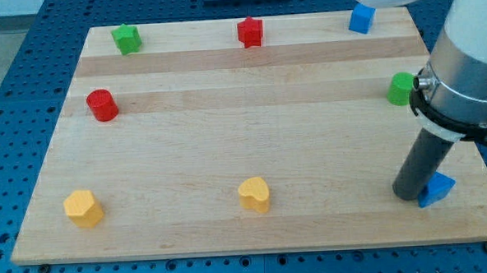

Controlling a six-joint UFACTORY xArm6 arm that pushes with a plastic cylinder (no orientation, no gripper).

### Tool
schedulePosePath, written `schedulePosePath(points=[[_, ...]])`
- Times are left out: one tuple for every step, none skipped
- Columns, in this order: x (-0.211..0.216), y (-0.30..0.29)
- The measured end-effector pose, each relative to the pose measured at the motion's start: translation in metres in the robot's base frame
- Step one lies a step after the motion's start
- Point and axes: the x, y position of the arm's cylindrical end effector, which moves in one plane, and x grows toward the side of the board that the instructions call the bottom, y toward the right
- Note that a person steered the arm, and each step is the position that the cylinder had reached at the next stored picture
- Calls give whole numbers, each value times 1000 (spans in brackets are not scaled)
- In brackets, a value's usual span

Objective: Push the blue triangle a bit up

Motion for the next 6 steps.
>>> schedulePosePath(points=[[0,0],[17,-4],[47,-8],[53,3],[45,33],[27,41]])
